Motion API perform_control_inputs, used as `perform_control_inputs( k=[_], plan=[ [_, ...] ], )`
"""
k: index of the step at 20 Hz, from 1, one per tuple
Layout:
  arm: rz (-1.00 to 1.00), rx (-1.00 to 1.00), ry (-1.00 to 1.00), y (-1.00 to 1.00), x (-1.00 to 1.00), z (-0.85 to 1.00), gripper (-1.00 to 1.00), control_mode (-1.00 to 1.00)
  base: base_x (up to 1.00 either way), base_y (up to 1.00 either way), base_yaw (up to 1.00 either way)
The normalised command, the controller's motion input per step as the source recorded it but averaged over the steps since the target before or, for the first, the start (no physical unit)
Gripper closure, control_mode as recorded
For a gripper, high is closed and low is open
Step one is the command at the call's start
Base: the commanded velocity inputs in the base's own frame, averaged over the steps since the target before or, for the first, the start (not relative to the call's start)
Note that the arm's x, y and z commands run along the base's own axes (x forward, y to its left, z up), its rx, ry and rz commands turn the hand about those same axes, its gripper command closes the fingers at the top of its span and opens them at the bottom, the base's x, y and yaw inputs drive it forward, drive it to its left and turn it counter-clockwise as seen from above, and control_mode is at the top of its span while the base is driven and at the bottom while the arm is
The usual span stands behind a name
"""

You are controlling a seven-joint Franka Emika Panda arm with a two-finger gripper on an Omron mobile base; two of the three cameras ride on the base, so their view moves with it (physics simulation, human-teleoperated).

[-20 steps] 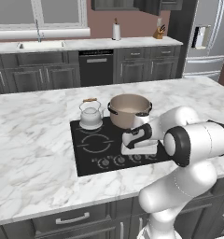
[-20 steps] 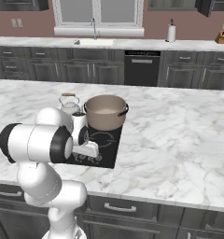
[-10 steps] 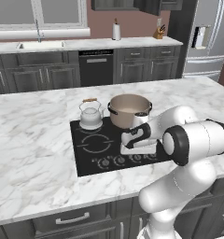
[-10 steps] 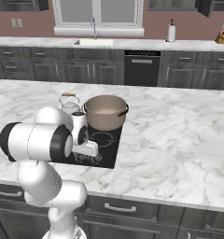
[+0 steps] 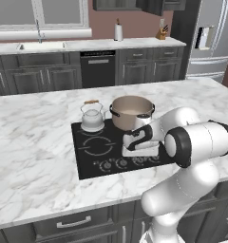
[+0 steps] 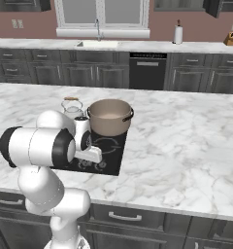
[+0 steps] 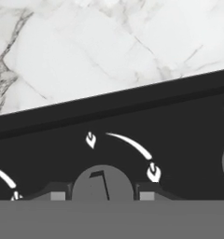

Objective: Pick the kettle from the cabinet and place it on a stove burner. Then pick the pot from the counter and place it on another stove burner. Finally, turn both burners on.

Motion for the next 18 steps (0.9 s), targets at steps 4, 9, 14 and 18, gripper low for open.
perform_control_inputs(
  k=[4, 9, 14, 18],
  plan=[
    [0.04, 0.06, -0.03, -0.04, 0.0, -0.18, 1.0, -1.0, 0.0, 0.0, 0.0],
    [0.06, 0.07, -0.05, -0.06, -0.04, -0.23, 1.0, -1.0, 0.0, 0.0, 0.0],
    [0.14, 0.04, -0.07, 0.0, -0.05, -0.18, 1.0, -1.0, 0.0, 0.0, 0.0],
    [0.18, 0.0, -0.08, 0.0, -0.09, -0.2, 1.0, -1.0, 0.0, 0.0, 0.0]
  ],
)
